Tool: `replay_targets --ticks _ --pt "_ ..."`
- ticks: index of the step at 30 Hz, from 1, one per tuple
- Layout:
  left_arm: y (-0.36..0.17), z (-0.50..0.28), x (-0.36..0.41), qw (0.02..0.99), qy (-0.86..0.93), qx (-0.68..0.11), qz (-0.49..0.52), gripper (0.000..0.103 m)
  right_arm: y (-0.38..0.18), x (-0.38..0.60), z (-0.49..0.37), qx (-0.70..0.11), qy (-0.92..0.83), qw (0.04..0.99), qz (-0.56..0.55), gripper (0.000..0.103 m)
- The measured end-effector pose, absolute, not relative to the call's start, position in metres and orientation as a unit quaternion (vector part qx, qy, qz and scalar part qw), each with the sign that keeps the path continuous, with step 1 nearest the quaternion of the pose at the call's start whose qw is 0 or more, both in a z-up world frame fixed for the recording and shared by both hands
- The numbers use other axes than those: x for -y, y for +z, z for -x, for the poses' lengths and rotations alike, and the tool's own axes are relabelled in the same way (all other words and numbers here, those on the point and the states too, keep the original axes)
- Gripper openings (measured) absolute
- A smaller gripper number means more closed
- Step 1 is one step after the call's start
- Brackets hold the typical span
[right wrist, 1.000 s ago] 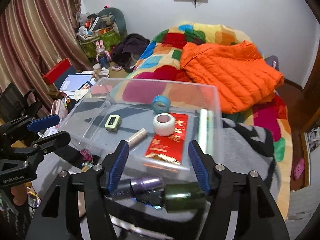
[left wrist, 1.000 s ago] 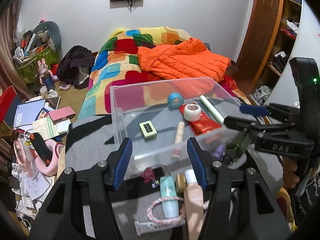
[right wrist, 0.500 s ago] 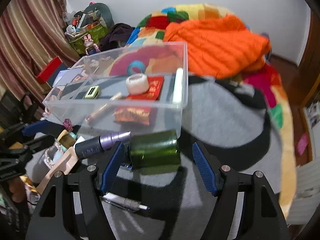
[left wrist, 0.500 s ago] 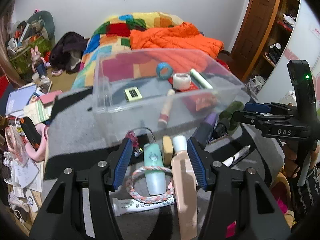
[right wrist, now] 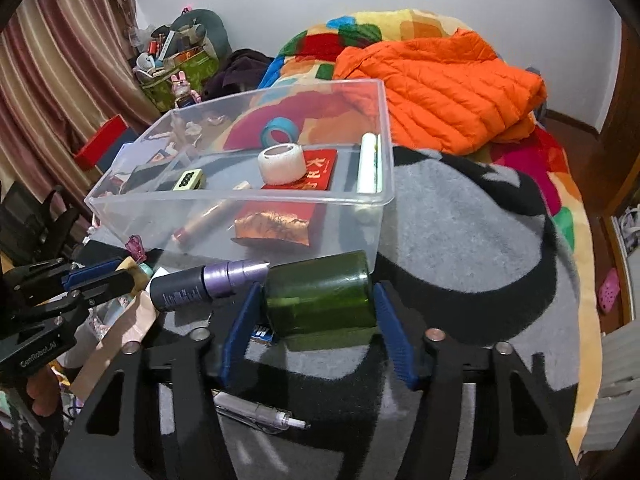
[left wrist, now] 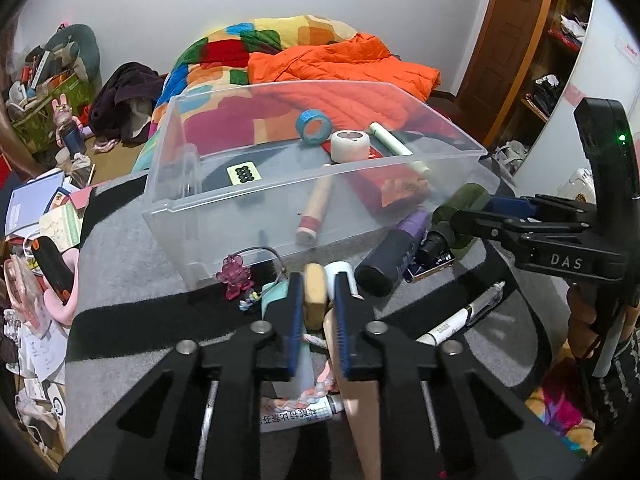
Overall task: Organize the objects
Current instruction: 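Grasp the small beige cylinder with the left tool while the right tool grasps the green bottle, then drop the cylinder and green bottle into the clear box, open both tools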
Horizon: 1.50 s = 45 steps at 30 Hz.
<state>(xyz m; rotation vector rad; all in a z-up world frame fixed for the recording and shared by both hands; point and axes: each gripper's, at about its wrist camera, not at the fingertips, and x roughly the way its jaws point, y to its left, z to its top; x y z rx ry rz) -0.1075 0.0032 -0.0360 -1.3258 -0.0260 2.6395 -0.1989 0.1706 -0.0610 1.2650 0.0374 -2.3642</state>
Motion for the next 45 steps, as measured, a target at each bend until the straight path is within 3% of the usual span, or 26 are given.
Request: replay_targets --ticks 20,32,45 --pt "0.014 0.088 0.014 0.094 0.918 0.036 0.384 0.01 -0.003 -0.187 0.169 -0.008 -0.895 0.225 -0.386 0.052" --pt "0.052 0.104 0.034 0.068 0.938 0.052 0.335 0.01 0.024 -0.166 0.199 0.005 -0.909 0.216 -0.357 0.052" --pt "0.009 0.163 0.055 0.045 0.909 0.061 0.41 0.01 -0.017 -0.122 0.253 -0.028 -0.879 0.212 -0.426 0.052"
